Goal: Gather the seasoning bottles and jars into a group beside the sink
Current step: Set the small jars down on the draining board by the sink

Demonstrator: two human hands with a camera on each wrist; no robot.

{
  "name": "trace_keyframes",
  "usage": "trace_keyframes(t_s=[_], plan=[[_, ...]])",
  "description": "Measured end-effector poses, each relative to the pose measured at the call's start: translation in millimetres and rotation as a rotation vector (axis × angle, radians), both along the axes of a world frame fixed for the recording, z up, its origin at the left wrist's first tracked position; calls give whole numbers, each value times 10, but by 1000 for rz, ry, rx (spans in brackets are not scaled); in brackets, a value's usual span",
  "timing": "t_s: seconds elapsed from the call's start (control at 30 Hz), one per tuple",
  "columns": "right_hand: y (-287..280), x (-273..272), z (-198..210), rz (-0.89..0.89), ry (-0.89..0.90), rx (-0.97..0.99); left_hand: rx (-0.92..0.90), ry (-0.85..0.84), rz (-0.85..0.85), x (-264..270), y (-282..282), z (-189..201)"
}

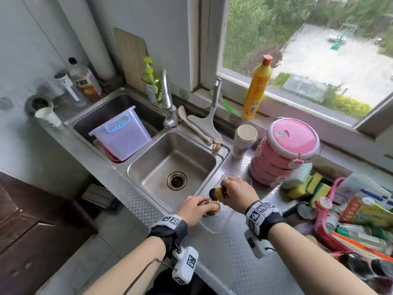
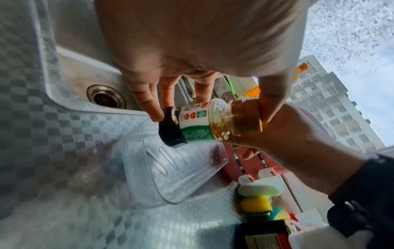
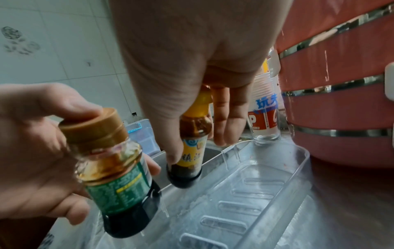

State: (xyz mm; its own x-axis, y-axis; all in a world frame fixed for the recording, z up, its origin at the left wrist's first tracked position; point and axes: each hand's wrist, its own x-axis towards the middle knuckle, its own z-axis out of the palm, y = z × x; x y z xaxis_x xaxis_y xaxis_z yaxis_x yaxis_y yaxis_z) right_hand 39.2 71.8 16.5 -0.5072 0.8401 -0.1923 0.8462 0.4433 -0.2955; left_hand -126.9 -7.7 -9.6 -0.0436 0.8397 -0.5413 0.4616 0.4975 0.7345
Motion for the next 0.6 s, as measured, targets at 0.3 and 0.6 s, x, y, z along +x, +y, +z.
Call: trace_keyframes(t_s=[0.3, 0.6], plan=[[56, -165, -140, 62, 48, -112, -9, -69, 68, 110, -65, 147], [49, -285, -173, 22, 66, -161, 23, -56, 263, 219, -100, 69]])
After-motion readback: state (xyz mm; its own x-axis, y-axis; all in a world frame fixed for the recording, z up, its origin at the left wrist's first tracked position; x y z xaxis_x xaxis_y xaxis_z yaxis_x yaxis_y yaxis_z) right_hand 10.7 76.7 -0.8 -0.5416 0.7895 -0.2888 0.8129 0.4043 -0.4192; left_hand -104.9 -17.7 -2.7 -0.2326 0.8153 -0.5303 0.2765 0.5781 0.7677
